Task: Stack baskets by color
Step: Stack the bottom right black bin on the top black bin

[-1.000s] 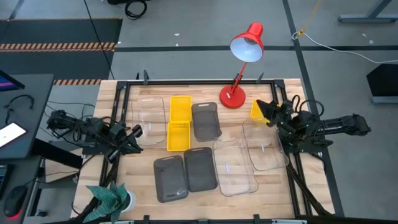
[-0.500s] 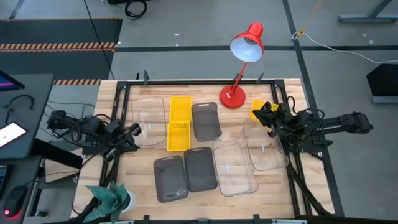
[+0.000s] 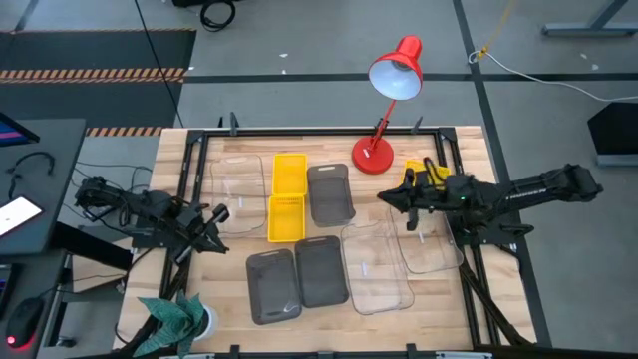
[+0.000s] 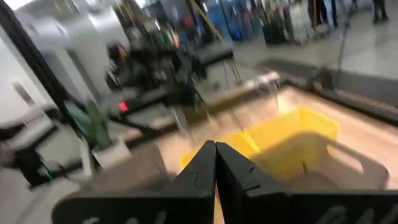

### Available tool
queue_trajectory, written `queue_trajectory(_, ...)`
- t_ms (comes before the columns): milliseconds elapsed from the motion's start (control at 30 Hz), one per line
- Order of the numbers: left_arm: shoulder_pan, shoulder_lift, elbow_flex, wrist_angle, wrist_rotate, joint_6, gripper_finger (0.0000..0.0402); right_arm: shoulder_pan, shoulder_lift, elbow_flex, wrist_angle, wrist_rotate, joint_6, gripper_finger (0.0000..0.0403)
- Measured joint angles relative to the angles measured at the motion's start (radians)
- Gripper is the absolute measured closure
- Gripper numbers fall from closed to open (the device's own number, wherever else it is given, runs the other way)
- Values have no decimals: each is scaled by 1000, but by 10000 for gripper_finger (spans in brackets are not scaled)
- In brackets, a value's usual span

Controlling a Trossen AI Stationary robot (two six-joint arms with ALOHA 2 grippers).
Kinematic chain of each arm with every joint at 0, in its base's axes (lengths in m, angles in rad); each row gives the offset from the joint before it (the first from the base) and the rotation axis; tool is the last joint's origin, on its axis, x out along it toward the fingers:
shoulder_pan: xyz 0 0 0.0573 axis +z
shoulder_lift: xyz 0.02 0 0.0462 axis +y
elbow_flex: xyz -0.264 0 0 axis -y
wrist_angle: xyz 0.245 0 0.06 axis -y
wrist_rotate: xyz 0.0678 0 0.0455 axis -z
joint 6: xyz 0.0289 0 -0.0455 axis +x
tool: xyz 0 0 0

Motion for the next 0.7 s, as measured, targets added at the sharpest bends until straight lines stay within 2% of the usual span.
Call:
queue_trajectory(367, 0, 0, 0, 8, -11, 74, 370, 153, 262, 164, -111, 87, -47, 389)
queue_trajectory(533, 0, 0, 0, 8, -11, 75, 377, 217, 358, 251, -241, 156, -21, 385)
queue_trajectory(700, 0, 0, 0, 8, -11, 75, 375, 255, 448, 383, -446, 163, 56, 366)
